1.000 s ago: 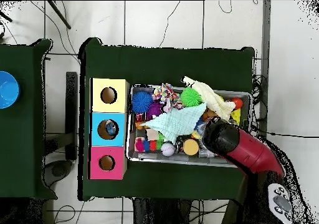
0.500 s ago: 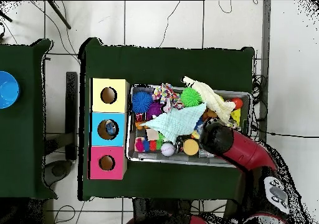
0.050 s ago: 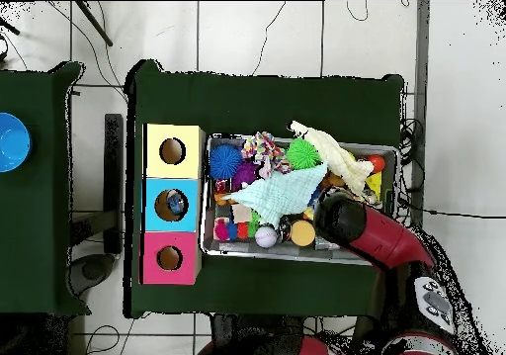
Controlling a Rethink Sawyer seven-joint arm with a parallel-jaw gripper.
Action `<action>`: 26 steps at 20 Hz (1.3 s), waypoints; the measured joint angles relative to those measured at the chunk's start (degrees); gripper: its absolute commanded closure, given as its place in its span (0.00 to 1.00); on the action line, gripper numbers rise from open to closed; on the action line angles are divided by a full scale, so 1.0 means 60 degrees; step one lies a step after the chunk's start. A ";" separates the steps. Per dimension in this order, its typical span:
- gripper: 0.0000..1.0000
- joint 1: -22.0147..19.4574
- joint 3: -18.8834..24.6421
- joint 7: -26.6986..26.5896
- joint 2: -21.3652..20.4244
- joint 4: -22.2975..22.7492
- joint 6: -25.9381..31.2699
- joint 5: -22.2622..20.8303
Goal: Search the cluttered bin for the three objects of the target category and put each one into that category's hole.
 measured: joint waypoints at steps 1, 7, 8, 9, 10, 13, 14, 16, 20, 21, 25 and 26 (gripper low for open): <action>0.00 0.0000 0.0010 0.0000 0.0000 0.0000 0.0000 0.0000; 0.00 0.0000 0.0063 0.0000 -0.0011 0.0052 -0.0004 0.0002; 0.00 0.0000 0.0068 0.0000 -0.0024 0.0098 -0.0017 0.0002; 0.00 -0.0001 0.0074 0.0000 -0.0036 0.0143 -0.0029 0.0002; 0.00 -0.0001 0.0074 0.0000 -0.0051 0.0194 -0.0051 0.0000; 0.00 -0.0002 0.0075 0.0000 -0.0065 0.0258 -0.0094 0.0000; 0.00 -0.0002 0.0075 0.0000 -0.0066 0.0266 -0.0108 0.0002; 0.00 -0.0002 0.0075 0.0000 -0.0070 0.0273 -0.0118 0.0000; 0.00 -0.0002 0.0075 0.0000 -0.0082 0.0276 -0.0118 0.0000; 0.00 -0.0002 0.0075 0.0000 -0.0083 0.0276 -0.0120 0.0000; 0.00 -0.0001 0.0075 0.0000 -0.0082 0.0276 -0.0120 0.0000; 0.00 -0.0001 0.0074 0.0000 -0.0082 0.0276 -0.0120 0.0000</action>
